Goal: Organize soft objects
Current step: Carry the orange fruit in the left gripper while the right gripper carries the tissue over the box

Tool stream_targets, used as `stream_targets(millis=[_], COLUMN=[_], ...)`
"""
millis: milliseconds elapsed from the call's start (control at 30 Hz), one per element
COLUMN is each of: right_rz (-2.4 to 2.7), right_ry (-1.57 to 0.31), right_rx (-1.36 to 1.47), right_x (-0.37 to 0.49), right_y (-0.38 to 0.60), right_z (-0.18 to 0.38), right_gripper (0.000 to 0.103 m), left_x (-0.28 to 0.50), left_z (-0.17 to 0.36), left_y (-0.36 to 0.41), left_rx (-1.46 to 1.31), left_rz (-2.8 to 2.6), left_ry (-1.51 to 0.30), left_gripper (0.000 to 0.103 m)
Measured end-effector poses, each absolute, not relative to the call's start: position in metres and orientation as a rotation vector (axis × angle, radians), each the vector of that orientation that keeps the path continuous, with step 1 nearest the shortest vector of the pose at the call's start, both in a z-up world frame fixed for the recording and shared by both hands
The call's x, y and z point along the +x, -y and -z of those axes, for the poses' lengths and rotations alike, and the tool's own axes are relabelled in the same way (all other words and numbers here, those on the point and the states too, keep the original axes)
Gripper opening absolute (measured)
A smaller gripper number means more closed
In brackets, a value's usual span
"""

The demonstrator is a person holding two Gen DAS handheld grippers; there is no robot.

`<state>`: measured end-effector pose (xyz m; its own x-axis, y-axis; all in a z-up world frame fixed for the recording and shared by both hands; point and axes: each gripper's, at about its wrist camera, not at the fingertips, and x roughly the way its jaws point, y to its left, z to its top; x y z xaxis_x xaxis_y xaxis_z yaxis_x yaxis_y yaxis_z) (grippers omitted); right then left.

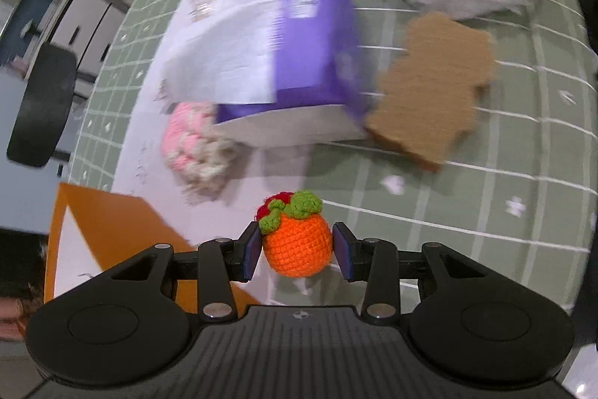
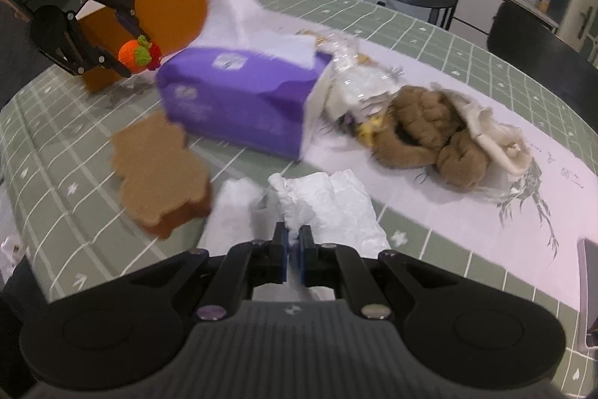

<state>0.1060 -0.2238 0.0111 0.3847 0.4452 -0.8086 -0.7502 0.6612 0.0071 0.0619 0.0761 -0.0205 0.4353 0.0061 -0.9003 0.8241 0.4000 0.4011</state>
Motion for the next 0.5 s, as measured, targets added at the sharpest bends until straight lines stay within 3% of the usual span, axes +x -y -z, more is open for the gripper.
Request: stream_targets(millis=[500], right_rz=[-1.052], right_ry=[-0.928], right_rx=[-0.535], right_x=[0.006], right_y=[0.172], right_z=[-0.05], right_gripper=[0.003], left_x=[-0.04], left_z=[0.018], left_y=[-0.04], left_rx=[0.987], left_rz=[0.92], left_ry=[-0.877], left_gripper=[0.047])
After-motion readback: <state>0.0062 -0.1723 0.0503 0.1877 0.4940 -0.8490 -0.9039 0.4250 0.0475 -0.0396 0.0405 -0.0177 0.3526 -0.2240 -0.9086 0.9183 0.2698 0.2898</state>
